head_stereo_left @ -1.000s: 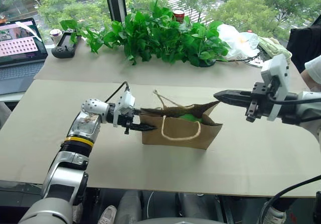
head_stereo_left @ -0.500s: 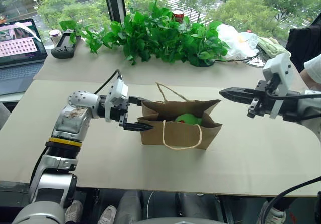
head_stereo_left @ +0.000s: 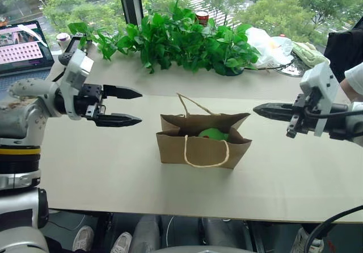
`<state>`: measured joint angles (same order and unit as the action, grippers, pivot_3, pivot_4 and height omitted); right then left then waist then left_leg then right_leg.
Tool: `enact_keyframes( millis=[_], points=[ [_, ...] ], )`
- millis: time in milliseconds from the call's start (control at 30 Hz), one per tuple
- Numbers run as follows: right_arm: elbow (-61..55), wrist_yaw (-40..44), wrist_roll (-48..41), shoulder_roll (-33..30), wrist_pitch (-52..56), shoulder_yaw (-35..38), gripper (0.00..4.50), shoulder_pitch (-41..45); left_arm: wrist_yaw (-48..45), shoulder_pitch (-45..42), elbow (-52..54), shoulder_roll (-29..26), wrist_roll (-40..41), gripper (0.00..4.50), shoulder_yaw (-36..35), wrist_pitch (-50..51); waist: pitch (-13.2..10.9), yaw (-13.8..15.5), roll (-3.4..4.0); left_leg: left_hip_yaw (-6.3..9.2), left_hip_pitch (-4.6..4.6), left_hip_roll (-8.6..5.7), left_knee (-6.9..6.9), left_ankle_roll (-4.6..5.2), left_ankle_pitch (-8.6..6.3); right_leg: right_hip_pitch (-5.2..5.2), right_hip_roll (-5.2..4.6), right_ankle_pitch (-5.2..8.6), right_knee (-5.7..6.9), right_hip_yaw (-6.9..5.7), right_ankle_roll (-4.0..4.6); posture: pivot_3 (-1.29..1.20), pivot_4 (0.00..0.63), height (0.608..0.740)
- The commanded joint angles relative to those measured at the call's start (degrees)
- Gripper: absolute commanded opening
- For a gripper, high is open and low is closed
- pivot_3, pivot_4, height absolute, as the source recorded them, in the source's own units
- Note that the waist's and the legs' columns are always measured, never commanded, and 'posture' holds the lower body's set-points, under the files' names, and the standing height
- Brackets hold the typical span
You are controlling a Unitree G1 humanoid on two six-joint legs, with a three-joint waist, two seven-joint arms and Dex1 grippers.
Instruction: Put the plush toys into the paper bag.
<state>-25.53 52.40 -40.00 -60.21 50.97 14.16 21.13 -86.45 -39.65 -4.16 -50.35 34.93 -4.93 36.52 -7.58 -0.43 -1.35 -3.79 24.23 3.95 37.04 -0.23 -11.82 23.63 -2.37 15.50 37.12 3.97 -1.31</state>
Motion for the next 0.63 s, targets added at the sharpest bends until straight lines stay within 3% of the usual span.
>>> enact_keyframes(
  millis=[33, 633],
  points=[
    [-2.3, 2.6, -2.0, -1.9, -0.9, 3.4, 0.00, -0.7, 0.8, -0.5, 1.3, -1.2, 1.8, 4.36, -2.2, 0.9, 0.0, -0.1, 0.00, 0.00, 0.00, 0.00, 0.01, 0.00, 0.00, 0.00, 0.00, 0.00, 0.00, 0.01, 0.00, 0.00, 0.150, 0.713],
    [-1.1, 3.4, -1.9, -2.2, -1.9, 3.8, 0.00, -1.5, 0.9, -0.4, 2.1, -1.3, 3.8, 4.36, -1.9, 1.8, 0.0, -0.2, 0.00, 0.00, -0.01, 0.00, 0.01, 0.00, 0.00, 0.01, 0.00, 0.01, 0.02, 0.01, 0.01, 0.00, 0.150, 0.713]
  ],
)
